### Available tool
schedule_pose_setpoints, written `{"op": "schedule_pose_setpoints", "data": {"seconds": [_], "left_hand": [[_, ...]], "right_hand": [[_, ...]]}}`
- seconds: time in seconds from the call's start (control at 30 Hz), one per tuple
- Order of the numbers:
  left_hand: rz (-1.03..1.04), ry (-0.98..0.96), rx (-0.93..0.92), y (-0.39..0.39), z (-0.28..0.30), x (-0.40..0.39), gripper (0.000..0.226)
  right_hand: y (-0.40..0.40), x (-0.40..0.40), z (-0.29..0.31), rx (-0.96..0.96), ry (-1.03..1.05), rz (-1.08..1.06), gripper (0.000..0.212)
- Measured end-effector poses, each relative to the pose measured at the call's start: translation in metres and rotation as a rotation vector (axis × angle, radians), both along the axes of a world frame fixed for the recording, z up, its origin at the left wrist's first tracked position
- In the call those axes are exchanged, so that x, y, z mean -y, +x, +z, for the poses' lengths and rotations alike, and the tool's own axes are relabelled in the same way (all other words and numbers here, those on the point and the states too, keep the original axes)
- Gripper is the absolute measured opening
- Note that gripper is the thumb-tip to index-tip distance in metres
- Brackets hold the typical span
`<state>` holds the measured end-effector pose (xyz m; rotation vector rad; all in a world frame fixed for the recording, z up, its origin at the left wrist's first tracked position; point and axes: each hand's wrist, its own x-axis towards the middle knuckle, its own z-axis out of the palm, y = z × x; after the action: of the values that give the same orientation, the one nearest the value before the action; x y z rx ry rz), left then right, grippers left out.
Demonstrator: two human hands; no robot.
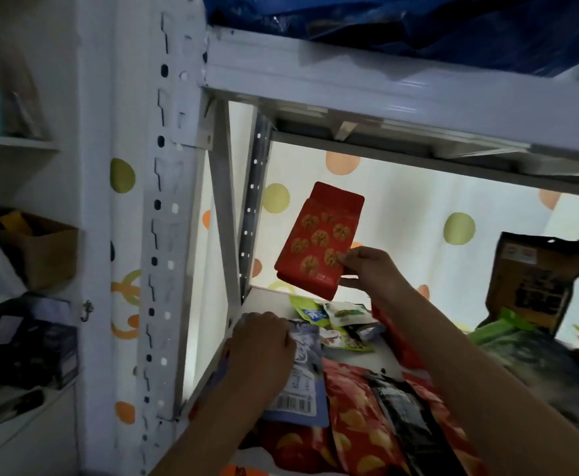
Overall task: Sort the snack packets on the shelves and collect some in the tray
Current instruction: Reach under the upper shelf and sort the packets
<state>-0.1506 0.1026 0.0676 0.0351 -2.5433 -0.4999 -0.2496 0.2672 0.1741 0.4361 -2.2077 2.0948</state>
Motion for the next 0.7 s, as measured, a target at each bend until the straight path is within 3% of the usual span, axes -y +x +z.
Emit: {"op": "schedule_pose_setpoints", "data": {"seconds": [0.2,0.3,0.4,0.57,0.7], "left_hand": [[-0.058,0.494,-0.194,0.034,0.031,-0.010,0.028],[-0.102,0.672,-0.153,0.059,0.048,-0.021,0.048],[-0.275,0.848,-0.098,0.093,0.059,-0.043,0.065],[-0.549,1.304,0.085,0.158,0.045,-0.083,0.060],[-0.716,1.520,0.045,0.223,0.010,-0.136,0.043]], "right_hand": [[0.064,-0.034,-0.005,-0.057,0.000,-0.009,0.022],[0.105,-0.049,-0.006,-0.110,0.030,-0.018,0.026],[0.150,-0.069,-0.013,-0.174,0.047,0.028,0.023],[0.232,-0.116,-0.038,-0.239,0.092,0.099,0.020],[0.296,-0.156,-0.074,-0.257,0.080,0.074,0.021]]}}
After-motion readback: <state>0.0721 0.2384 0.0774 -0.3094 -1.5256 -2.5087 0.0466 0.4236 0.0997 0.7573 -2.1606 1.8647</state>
